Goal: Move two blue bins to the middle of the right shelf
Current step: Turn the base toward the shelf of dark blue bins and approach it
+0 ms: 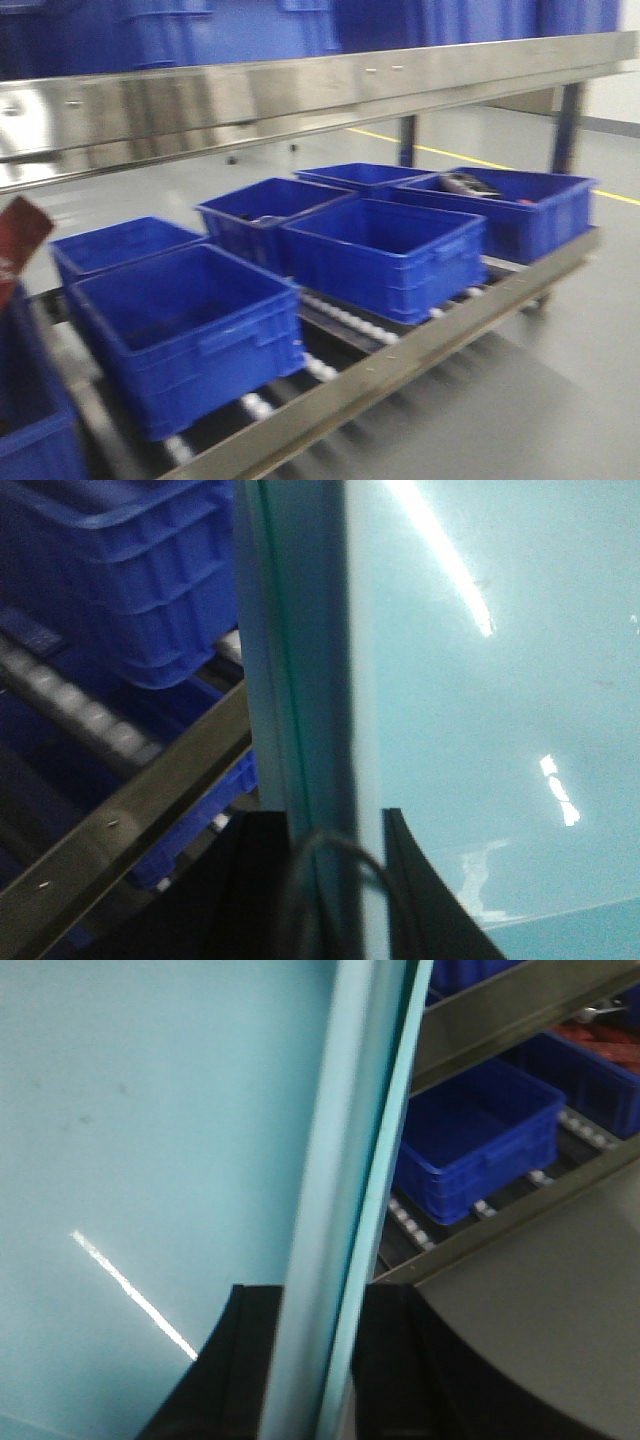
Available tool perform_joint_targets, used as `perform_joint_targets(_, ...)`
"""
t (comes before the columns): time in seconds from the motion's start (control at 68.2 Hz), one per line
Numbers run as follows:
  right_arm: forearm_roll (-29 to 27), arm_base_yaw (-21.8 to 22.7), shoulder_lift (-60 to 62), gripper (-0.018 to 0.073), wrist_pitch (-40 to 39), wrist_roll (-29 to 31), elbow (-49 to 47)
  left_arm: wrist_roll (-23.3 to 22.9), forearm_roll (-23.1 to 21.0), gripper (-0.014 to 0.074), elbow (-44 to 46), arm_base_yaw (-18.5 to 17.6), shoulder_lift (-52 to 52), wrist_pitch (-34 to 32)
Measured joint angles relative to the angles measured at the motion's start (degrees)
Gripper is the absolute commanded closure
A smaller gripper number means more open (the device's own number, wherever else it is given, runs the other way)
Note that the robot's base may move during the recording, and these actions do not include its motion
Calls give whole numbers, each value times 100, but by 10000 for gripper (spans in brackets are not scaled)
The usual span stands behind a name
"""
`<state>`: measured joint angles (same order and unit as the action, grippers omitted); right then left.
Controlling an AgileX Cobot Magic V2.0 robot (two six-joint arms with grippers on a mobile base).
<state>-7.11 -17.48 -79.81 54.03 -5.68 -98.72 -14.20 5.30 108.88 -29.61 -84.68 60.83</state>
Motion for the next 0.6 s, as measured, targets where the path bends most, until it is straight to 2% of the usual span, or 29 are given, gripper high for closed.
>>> perform_joint_targets(0.601, 0, 0, 0, 715, 0, 0, 0, 0, 25, 707, 0, 0, 0, 0)
